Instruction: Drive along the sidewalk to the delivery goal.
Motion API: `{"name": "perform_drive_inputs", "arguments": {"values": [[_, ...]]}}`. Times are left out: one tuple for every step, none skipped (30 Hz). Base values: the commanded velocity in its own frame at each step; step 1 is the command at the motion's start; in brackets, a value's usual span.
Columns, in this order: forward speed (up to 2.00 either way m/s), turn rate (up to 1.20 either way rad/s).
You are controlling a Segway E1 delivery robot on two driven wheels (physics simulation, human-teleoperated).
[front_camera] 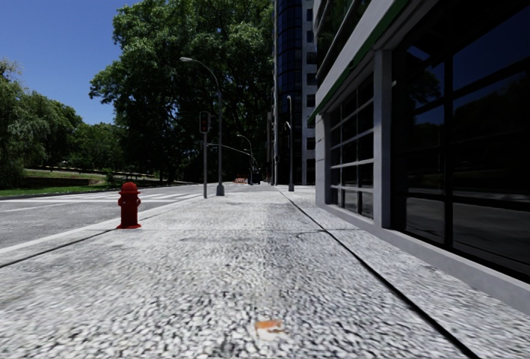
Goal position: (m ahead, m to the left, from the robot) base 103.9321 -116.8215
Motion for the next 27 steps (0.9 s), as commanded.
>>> {"name": "perform_drive_inputs", "arguments": {"values": [[2.00, 0.00], [2.00, 0.00], [2.00, 0.00], [2.00, 0.00], [2.00, 0.00], [2.00, 0.00], [2.00, 0.00], [2.00, 0.00], [2.00, 0.00], [2.00, 0.00], [2.00, 0.00], [2.00, 0.00], [2.00, 0.00], [2.00, 0.00], [2.00, 0.00], [2.00, 0.00], [2.00, 0.00], [2.00, 0.00], [2.00, 0.00], [2.00, 0.00], [2.00, 0.00], [2.00, 0.00], [2.00, 0.00], [2.00, 0.00], [2.00, 0.00], [2.00, 0.00], [2.00, 0.00]]}}
